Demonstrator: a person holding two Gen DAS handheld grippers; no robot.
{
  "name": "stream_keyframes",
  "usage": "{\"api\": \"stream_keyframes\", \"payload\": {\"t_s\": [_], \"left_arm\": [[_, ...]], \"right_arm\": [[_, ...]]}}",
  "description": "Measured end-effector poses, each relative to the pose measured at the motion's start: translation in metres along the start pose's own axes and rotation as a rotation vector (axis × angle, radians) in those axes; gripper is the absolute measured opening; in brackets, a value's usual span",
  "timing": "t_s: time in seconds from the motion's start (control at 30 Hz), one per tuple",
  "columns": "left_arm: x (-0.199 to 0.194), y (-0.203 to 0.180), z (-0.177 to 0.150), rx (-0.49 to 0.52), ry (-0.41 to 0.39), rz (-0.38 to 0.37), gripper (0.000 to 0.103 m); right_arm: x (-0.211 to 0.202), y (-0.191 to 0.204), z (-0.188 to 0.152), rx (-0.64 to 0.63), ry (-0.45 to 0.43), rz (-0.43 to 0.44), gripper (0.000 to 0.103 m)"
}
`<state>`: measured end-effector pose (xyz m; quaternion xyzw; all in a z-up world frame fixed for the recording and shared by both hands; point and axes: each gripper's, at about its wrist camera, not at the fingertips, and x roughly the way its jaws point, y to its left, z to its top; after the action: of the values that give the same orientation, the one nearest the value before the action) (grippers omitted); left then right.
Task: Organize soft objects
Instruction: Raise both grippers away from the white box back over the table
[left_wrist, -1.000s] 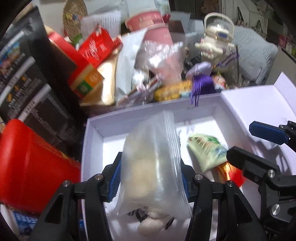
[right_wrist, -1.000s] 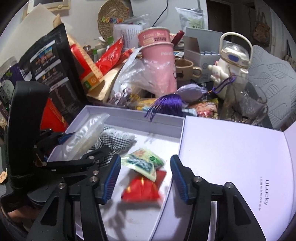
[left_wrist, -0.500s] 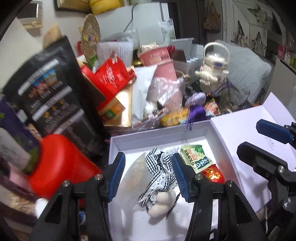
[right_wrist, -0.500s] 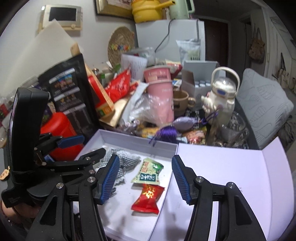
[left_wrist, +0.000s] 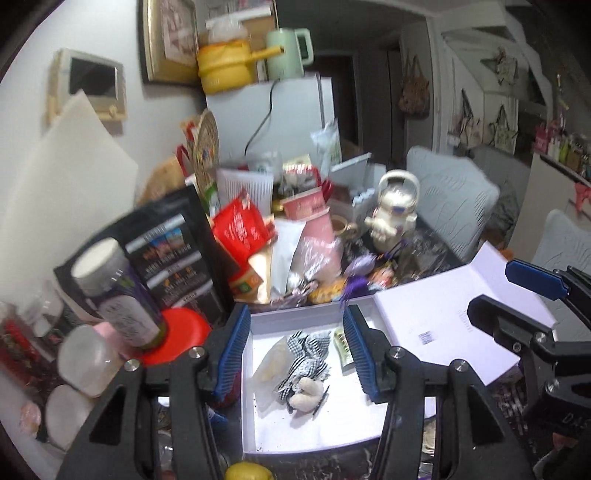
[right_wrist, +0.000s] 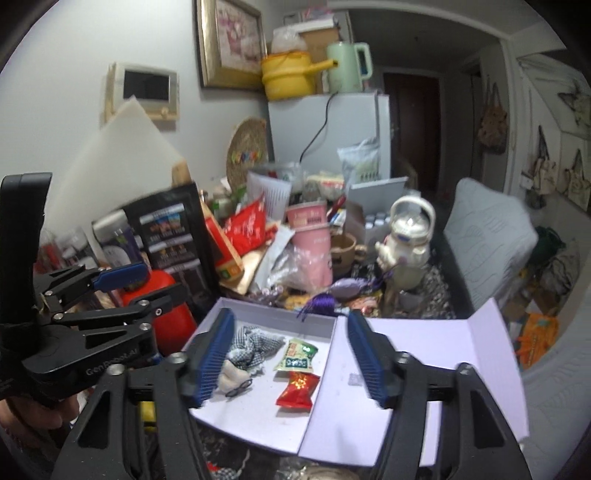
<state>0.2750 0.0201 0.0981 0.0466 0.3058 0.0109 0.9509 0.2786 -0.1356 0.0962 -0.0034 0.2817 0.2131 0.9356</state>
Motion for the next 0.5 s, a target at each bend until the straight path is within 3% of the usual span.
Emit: {"api": "stream_keyframes", "payload": {"t_s": [0.2,0.23,0.33,0.5], "left_arm": [[-0.045,-0.002,0.001,0.003,-0.060,-0.013,0.052],[-0.052,-0.002,0.001,0.000,-0.067,-0.014,0.055],[-0.072,-0.001,-0.003,-0.003,-0.107,-0.009,0.080],[-0.098,-0.002,-0.014,0.002,-0.142,-0.004,0.081]], "right_arm": [[-0.048,0.007,0.000,-0.010,-0.050,-0.026,0.074],[-0.054,0.009,-0.001,-0.015,-0.058,-0.029,0.076],[-0.074,0.015,-0.004,-0.023,-0.081,-0.033,0.080],[-0.100,0.023,-0.012,-0.033,-0.108,-0.049,0.086]]}}
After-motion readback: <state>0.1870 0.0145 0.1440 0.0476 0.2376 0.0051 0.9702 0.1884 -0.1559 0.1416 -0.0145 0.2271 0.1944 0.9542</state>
